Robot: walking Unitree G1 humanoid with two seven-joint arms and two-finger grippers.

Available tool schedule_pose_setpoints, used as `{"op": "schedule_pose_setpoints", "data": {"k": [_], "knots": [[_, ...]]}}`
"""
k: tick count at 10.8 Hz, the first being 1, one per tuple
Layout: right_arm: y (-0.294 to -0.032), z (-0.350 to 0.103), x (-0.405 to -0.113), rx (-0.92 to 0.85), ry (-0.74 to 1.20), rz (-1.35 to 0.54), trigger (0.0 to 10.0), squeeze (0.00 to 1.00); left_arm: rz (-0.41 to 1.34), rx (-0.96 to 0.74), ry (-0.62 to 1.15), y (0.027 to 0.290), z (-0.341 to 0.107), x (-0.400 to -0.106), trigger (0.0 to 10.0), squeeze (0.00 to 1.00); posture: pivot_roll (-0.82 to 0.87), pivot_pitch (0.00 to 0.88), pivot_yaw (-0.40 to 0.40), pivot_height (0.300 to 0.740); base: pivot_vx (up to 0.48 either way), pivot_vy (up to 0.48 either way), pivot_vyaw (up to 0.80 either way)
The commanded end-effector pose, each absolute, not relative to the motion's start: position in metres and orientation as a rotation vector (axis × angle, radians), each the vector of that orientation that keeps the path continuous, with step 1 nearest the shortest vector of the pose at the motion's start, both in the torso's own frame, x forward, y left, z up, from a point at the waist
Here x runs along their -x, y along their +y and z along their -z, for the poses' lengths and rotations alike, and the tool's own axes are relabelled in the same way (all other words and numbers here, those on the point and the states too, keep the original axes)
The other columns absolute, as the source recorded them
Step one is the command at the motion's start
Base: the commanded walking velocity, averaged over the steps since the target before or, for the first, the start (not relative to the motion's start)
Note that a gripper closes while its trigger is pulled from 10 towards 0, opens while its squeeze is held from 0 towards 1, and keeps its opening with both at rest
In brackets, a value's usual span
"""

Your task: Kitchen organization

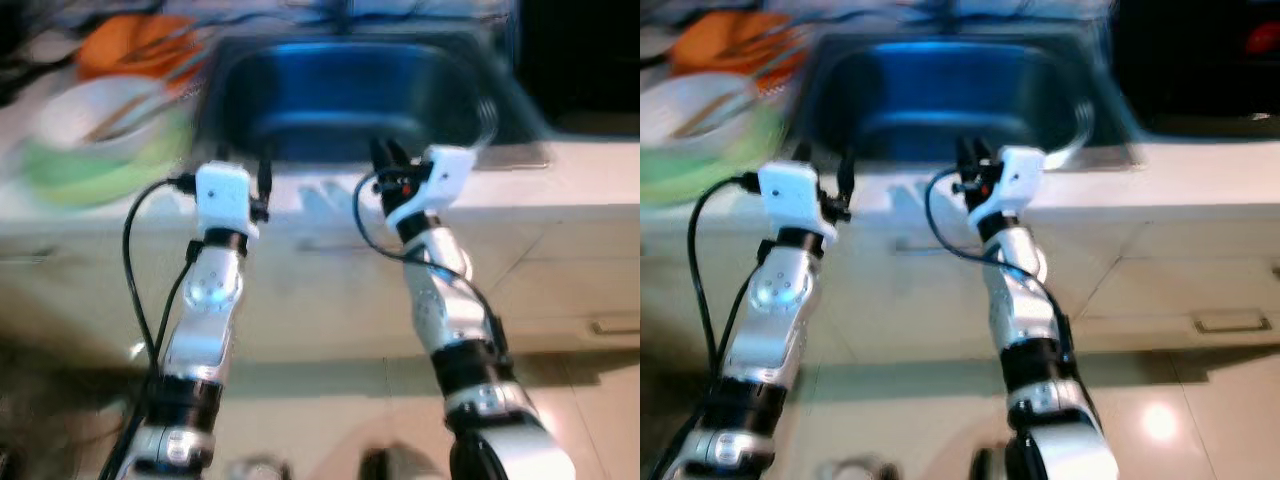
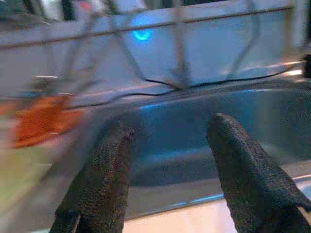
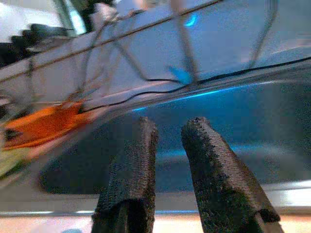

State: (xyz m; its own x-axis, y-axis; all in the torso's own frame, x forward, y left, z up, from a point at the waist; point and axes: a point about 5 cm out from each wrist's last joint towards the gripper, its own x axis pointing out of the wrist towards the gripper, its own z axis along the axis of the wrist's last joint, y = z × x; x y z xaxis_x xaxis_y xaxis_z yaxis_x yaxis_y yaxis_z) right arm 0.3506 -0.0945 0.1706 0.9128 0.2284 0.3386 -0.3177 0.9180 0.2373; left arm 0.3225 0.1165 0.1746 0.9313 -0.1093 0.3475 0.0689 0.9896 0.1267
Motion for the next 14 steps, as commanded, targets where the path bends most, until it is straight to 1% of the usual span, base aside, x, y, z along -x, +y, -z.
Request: {"op": "schedule_pose_setpoints", "data": {"k": [1, 2, 4, 8, 14], "knots": [[-0.0917, -0.1744, -0.351, -0.29, -0.328, -0.29, 10.0, 0.0, 0.094, -0.125, -0.376, 0.1176, -0.1772, -0.3219, 10.0, 0.0, 0.09, 0.108, 0.006, 0.74, 0.405, 0.0, 0.0], [-0.0918, -0.174, -0.3508, -0.29, -0.328, -0.288, 10.0, 0.0, 0.096, -0.131, -0.378, 0.117, -0.1769, -0.3216, 10.0, 0.0, 0.09, 0.106, 0.006, 0.74, 0.386, 0.0, 0.0], [-0.0921, -0.1739, -0.3504, -0.292, -0.329, -0.289, 10.0, 0.0, 0.103, -0.131, -0.382, 0.1146, -0.1769, -0.3211, 10.0, 0.0, 0.09, 0.105, 0.007, 0.74, 0.0, 0.0, 0.0], [-0.093, -0.1741, -0.3512, -0.295, -0.329, -0.289, 10.0, 0.0, 0.099, -0.131, -0.385, 0.1146, -0.1777, -0.3216, 10.0, 0.0, 0.09, 0.106, 0.006, 0.74, 0.282, 0.0, 0.0], [-0.0923, -0.1744, -0.3513, -0.301, -0.332, -0.289, 10.0, 0.0, 0.091, -0.13, -0.398, 0.1162, -0.1797, -0.3216, 10.0, 0.0, 0.09, 0.106, 0.006, 0.74, 0.441, 0.0, 0.0]]}}
